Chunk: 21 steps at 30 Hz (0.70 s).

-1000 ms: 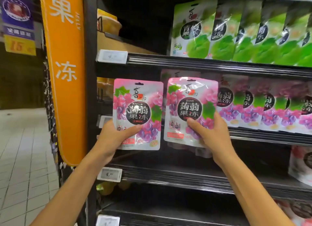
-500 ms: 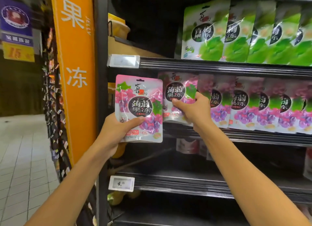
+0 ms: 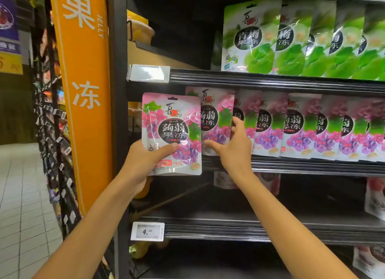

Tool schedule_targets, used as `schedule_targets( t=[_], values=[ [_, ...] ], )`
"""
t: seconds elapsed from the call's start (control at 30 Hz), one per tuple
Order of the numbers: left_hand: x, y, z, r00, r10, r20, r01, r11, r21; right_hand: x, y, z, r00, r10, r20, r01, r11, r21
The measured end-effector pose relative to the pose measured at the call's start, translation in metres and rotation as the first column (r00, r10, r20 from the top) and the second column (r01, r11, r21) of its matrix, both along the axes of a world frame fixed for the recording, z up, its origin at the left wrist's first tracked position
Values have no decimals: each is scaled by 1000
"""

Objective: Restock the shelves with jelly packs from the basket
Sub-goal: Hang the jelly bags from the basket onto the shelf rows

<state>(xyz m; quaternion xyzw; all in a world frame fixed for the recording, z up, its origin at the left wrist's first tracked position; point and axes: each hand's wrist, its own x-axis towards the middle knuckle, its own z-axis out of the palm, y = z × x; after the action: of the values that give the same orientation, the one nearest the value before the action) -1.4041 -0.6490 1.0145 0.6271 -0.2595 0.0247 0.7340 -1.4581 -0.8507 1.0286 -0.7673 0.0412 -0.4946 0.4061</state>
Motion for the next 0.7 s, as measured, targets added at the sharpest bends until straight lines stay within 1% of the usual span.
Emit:
schedule_targets(
  t=[0.1,0.17,0.23,0.27,0.33,0.5,0.57,0.6,0.63,0.67,0.7],
  values=[
    [1,-2,0,1000,11,-5,-11,1000,-8,-4,-2,-9,997,-80,-3,80,994,-73],
    [0,-4,1,1000,10,-11,-10,1000,-9,-4,-3,-10,972,-234,-17,230,964,-136],
    [-1,-5,1,1000,5,-17,-5,1000,-9,-5,-5,-9,917,-398,-12,387,899,-204],
    [-2,-6,2,1000,3,-19,-3,1000,-5,-5,-6,-9,895,-446,-14,432,874,-221],
    [-3,-7,3,1000,-2,-22,2,1000,3,-4,-7,-8,878,-479,-24,461,857,-230],
    [-4,-11,8,999,-17,-43,18,1000,12,-5,-9,-12,875,-484,-3,468,847,-253],
    [-4,-12,10,999,-27,-47,28,999,19,-8,-6,-10,906,-417,74,422,876,-234],
    [-4,-12,11,998,-37,-46,38,999,21,-10,-2,-8,938,-330,111,346,915,-207],
    [-4,-12,13,998,-47,-45,48,999,20,-13,2,-6,971,-207,119,225,961,-161],
    [-4,-13,14,997,-56,-44,57,998,19,-16,7,-2,994,-71,85,79,992,-99],
    [-4,-14,16,997,-61,-41,62,998,18,-18,12,2,998,59,23,-58,998,-30]
  ],
)
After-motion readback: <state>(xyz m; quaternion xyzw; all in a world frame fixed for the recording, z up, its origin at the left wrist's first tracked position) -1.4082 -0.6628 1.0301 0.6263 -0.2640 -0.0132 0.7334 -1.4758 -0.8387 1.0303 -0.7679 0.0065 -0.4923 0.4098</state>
